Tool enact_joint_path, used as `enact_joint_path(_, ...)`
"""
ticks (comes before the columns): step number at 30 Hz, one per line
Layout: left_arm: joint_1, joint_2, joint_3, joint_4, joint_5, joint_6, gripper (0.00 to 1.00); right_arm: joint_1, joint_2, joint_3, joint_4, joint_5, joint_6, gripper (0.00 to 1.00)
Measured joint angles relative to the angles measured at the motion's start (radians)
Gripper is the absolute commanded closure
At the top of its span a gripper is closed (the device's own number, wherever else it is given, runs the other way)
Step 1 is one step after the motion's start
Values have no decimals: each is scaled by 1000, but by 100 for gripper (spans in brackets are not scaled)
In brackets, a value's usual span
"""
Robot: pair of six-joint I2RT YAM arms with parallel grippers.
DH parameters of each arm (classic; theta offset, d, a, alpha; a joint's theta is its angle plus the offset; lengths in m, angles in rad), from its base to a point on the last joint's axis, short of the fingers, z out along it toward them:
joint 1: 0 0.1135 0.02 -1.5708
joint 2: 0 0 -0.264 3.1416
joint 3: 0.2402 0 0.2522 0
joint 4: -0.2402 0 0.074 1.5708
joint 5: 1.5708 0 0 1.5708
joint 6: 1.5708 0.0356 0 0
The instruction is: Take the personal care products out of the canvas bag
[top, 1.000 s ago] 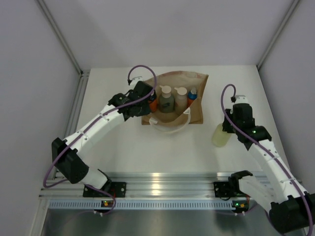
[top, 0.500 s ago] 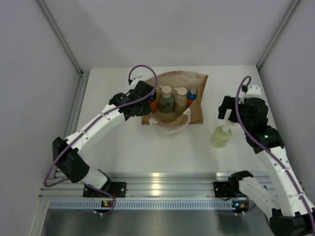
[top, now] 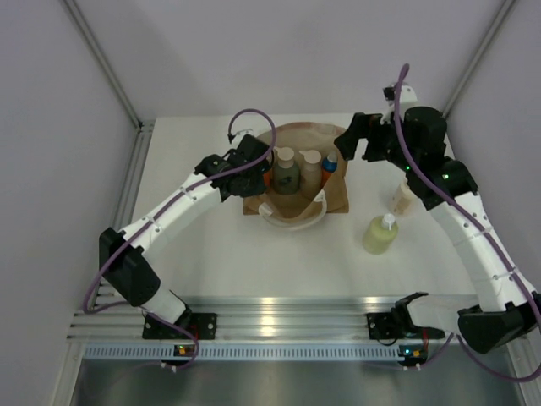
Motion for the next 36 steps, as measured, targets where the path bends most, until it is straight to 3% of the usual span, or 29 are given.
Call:
enact_joint_path(13, 0, 5, 7, 0, 11, -13, 100, 118, 142, 113, -7, 62, 1, 1)
enact_joint_path(22, -1, 23, 21, 0, 10, -6, 100, 199, 229, 219, -7, 16, -11, 1)
enact_joint_path(30, -1, 23, 21, 0, 6, 9, 100, 237, 385, 366, -66, 70, -98, 16)
enact_joint_path(36, -1, 22, 21, 0, 6, 12, 100, 243, 436, 368, -108, 114, -125, 19)
